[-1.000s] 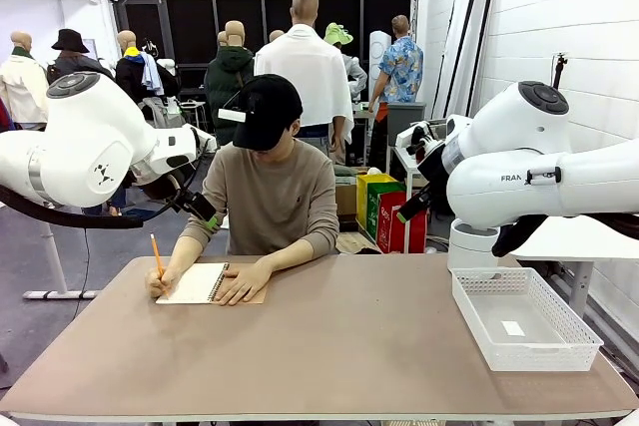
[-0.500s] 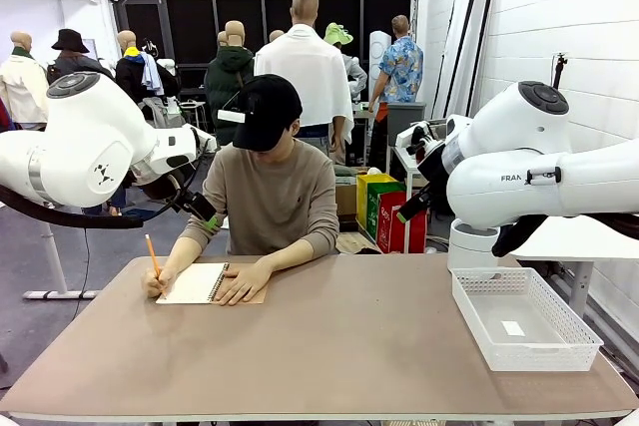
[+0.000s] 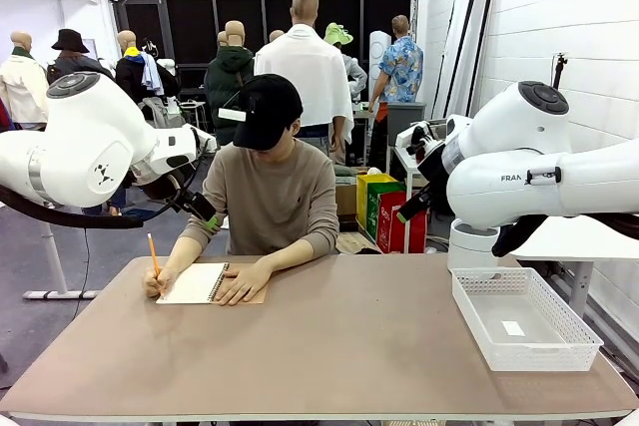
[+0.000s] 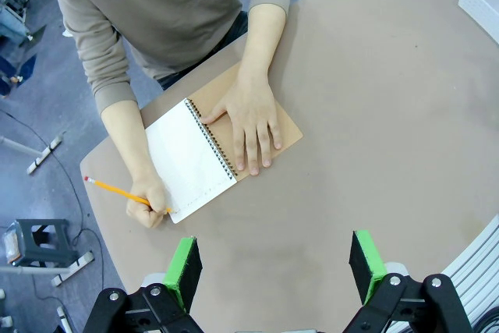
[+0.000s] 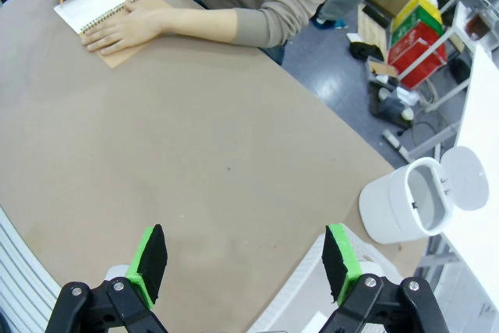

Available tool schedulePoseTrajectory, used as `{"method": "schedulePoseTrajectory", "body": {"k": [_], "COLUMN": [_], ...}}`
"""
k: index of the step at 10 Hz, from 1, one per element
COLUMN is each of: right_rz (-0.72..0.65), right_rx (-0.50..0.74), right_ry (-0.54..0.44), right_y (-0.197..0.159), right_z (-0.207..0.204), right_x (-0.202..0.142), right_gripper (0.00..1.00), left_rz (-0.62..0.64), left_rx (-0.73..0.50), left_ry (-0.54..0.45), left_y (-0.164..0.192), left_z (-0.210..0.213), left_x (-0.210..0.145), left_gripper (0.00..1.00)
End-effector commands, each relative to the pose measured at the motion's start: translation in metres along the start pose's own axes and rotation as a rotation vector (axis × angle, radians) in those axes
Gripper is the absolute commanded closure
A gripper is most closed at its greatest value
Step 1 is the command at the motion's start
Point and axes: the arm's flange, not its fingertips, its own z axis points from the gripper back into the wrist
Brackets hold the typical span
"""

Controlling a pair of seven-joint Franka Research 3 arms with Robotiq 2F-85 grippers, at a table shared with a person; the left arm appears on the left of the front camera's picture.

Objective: Sort the paper based on its condition.
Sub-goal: If a person hands you a paper, place it in the Organizing basket , and if it's crumpled, put it in the Trash can.

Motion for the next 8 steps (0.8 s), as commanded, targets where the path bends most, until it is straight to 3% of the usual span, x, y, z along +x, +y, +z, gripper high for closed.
{"method": "schedulePoseTrajectory", "body": {"k": [1,8], "right_rz": [-0.007,-0.007], "right_rx": [0.0,0.0], "right_ry": [0.006,0.006], "right_y": [0.0003,0.0003], "right_z": [0.0002,0.0002], "right_x": [-0.0005,-0.0005], "right_gripper": [0.0,0.0], "left_rz": [0.001,0.001], "left_rx": [0.0,0.0], "left_ry": [0.0,0.0], "left_y": [0.0002,0.0002], "left_z": [0.0005,0.0005], "left_x": [0.0002,0.0002], "left_gripper": [0.0,0.0]}}
